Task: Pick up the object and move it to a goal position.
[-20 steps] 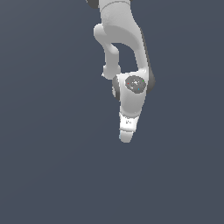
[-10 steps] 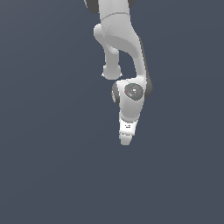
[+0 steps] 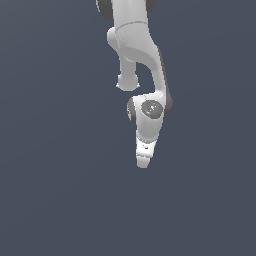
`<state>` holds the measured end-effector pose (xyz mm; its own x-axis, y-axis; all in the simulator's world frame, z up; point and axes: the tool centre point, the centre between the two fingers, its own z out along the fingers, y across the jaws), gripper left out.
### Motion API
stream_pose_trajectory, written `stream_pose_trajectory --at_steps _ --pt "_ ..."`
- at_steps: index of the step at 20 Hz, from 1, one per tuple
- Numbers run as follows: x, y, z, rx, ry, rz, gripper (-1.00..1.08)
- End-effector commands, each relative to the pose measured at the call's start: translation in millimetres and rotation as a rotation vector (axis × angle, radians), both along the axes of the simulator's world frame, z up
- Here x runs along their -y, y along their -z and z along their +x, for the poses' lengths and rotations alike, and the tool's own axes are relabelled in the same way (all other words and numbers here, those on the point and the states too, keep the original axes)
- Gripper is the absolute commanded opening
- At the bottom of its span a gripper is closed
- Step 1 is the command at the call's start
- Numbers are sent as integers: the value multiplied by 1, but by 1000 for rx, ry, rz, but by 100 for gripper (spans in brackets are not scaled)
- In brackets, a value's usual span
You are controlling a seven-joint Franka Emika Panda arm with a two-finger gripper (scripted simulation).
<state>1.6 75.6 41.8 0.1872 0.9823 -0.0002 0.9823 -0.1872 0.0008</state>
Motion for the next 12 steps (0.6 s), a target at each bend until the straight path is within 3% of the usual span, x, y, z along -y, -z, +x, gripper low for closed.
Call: stream_pose_trajectory --at_steps 1,12 --pt "-1 1 0 -1 -1 0 -100" --pt "1 -8 2 0 0 0 -100"
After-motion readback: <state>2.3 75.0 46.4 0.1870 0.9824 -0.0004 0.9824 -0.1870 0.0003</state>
